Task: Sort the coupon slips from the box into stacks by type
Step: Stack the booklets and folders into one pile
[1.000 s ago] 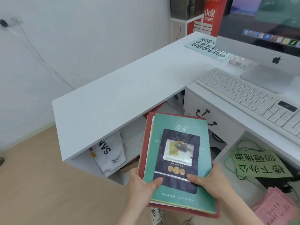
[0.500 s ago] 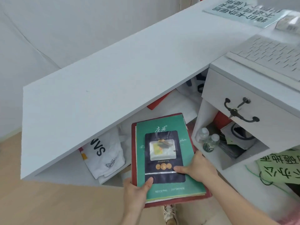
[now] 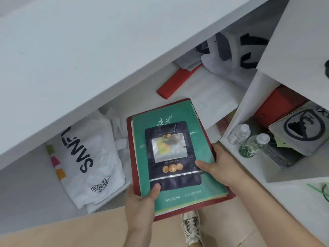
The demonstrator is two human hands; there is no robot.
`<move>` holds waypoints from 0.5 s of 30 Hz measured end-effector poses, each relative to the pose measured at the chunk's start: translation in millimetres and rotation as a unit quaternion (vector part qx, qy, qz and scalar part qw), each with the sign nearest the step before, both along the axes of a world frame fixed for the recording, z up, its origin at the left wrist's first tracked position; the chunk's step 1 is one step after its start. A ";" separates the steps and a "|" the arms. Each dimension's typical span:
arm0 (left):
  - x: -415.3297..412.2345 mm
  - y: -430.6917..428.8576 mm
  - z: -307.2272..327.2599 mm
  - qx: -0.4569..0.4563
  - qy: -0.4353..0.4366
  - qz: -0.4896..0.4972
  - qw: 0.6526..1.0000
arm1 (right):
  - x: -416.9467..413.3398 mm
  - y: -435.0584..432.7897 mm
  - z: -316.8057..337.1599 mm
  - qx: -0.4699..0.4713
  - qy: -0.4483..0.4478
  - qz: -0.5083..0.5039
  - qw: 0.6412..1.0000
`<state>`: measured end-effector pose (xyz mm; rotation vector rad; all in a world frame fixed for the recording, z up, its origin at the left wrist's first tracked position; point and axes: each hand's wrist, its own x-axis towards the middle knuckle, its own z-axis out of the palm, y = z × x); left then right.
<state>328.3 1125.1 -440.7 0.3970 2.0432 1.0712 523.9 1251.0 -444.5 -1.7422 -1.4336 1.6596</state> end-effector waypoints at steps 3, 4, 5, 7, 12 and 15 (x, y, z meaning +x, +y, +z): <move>3.7 12.4 7.0 0.018 0.000 0.019 1.000 | -3.9 14.2 16.6 0.027 -0.008 0.018 0.999; 3.9 19.9 8.8 0.025 0.003 0.022 0.999 | -6.3 23.1 22.8 0.043 -0.019 0.030 0.998; 3.0 28.8 9.7 0.028 0.009 0.019 0.999 | -9.8 34.2 26.7 0.057 -0.037 0.045 0.997; -1.2 52.4 9.3 0.039 0.022 0.009 0.999 | -19.5 63.3 31.2 0.065 -0.071 0.066 0.993; -17.1 107.8 -9.2 0.019 0.027 0.001 0.999 | -47.5 134.5 19.9 0.044 -0.135 0.104 0.984; -20.2 126.6 -25.6 -0.028 0.041 -0.001 0.999 | -53.8 154.4 7.4 0.019 -0.108 0.095 0.989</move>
